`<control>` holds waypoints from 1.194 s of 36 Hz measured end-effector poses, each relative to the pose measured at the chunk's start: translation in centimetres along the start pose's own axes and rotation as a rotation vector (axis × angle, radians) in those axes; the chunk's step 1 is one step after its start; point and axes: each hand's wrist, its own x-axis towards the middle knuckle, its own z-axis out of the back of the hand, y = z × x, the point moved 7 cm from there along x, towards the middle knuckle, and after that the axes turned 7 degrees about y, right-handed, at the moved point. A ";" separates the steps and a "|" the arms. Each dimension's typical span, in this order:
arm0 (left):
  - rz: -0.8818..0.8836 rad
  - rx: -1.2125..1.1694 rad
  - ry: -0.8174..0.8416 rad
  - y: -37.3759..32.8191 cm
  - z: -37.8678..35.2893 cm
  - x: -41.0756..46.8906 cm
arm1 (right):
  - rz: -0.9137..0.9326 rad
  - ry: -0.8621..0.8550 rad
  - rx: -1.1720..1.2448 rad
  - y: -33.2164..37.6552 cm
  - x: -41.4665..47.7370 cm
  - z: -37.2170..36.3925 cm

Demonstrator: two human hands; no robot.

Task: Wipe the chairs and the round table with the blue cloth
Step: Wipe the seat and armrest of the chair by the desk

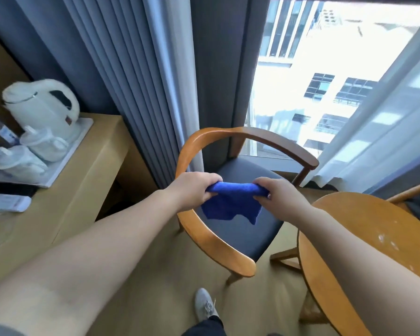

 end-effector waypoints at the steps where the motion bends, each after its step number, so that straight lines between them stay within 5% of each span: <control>1: 0.004 0.008 -0.007 0.6 0.2 0.8 | -0.001 -0.003 -0.009 -0.3 1.1 0.2; 15: 0.146 -0.010 0.036 8.4 -3.2 8.8 | -0.011 0.145 -0.002 -6.6 13.1 -3.2; 31: 0.394 0.049 0.205 19.2 -16.5 18.8 | -0.041 0.464 0.064 -17.0 24.5 -17.5; 38: 0.416 0.077 0.101 22.6 -19.0 22.9 | 0.067 0.372 -0.142 -19.7 29.7 -19.7; 43: 0.473 0.062 0.201 23.5 -21.5 22.8 | 0.245 0.483 -0.401 -21.1 31.2 -23.1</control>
